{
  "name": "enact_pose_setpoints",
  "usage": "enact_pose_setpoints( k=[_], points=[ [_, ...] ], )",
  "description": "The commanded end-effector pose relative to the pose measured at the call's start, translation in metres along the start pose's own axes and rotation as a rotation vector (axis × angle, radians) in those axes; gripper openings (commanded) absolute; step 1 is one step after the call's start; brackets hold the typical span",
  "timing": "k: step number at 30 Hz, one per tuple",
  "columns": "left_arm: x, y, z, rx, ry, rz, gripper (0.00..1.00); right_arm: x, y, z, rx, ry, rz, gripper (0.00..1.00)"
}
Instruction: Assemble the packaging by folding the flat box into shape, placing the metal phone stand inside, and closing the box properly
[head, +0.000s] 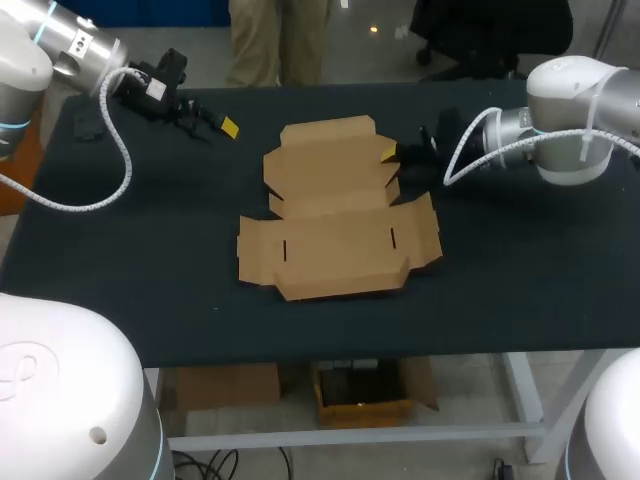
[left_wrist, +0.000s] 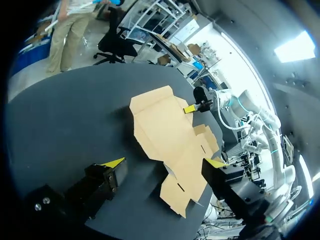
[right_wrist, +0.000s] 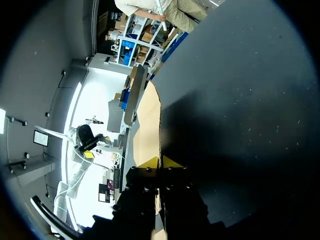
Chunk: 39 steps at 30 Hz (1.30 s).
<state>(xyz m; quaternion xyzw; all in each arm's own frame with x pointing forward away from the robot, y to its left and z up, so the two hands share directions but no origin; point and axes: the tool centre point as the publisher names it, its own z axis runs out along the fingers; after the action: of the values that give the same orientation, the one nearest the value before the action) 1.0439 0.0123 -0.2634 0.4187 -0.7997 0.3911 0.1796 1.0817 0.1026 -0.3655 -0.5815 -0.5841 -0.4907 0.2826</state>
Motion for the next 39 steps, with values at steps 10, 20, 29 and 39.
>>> enact_pose_setpoints(
  k=[10,20,29,39],
  points=[
    [-0.003,0.001,0.002,0.042,-0.004,0.026,1.0,0.029,-0.002,-0.019,-0.048,0.093,-0.14,0.0],
    [-0.003,0.001,0.002,0.042,-0.004,0.026,1.0,0.029,-0.002,-0.019,-0.048,0.093,-0.14,0.0],
    [-0.001,0.0,0.002,0.085,-0.011,0.056,1.0,0.03,-0.002,-0.024,-0.091,0.171,-0.182,0.0],
    [0.011,-0.004,0.007,0.264,0.02,0.158,1.0,0.042,-0.003,-0.037,-0.171,0.261,-0.262,0.0]
  ],
)
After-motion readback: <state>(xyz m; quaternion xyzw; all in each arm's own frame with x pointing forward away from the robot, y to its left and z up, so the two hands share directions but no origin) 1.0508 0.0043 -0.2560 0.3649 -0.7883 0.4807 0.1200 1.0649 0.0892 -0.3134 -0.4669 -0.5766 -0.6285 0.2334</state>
